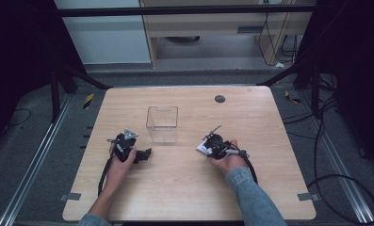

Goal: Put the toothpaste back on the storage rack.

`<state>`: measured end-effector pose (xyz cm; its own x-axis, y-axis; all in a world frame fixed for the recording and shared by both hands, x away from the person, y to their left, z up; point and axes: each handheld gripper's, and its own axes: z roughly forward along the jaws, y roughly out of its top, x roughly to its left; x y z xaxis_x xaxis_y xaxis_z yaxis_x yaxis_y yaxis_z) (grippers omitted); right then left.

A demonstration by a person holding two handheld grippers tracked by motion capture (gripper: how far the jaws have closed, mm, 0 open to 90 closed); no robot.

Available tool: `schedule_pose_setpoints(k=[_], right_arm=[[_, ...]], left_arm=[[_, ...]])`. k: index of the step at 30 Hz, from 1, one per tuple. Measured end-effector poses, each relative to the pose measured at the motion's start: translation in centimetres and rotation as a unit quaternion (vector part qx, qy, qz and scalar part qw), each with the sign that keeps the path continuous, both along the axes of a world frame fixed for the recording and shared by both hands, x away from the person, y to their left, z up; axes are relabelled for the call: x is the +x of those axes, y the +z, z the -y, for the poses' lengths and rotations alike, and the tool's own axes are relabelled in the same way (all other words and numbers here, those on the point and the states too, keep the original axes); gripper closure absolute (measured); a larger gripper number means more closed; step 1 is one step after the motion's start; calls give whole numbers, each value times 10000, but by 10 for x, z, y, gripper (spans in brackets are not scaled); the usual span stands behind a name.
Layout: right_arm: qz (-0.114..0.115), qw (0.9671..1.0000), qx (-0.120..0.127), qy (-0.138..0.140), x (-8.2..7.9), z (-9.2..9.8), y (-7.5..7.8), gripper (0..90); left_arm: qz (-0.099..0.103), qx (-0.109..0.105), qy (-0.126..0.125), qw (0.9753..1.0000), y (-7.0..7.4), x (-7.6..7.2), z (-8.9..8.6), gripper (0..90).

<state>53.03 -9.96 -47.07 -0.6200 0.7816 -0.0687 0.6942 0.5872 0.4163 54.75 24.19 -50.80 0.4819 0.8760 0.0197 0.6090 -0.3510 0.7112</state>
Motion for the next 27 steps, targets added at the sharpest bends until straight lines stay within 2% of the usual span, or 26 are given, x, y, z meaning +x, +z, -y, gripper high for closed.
schedule_pose_setpoints(k=[8, 13, 16, 19, 21, 22, 23, 25, 27], right_arm=[[59, 9992, 338, -195, -3, 8, 4, 778], [346, 9954, 843, -290, -8, 16, 22, 783], [605, 9934, 943, -234, -11, 15, 35, 784], [826, 9897, 1147, -221, -12, 15, 49, 785], [1025, 9869, 1241, -115, -11, 13, 56, 784], [1025, 9869, 1241, -115, -11, 13, 56, 784], [1170, 9834, 1388, -6, -13, 9, 65, 785], [1299, 9810, 1442, 53, -14, 5, 71, 784], [1454, 9771, 1550, 75, -14, 0, 78, 784]], left_arm=[[2, -4, 3, 10000, 0, 0, 0, 0], [2, -2, 2, 10000, 0, 0, 0, 0], [-1, 5, -1, 10000, 0, 0, 0, 0], [-1, 4, -1, 10000, 0, 0, 0, 0], [1, -3, 2, 10000, 0, 0, 0, 0], [1, -3, 2, 10000, 0, 0, 0, 0], [1, -5, 0, 10000, 0, 0, 0, 0], [5, -18, 3, 10000, 0, 0, 0, 0], [4, -17, 5, 10000, 0, 0, 0, 0]])
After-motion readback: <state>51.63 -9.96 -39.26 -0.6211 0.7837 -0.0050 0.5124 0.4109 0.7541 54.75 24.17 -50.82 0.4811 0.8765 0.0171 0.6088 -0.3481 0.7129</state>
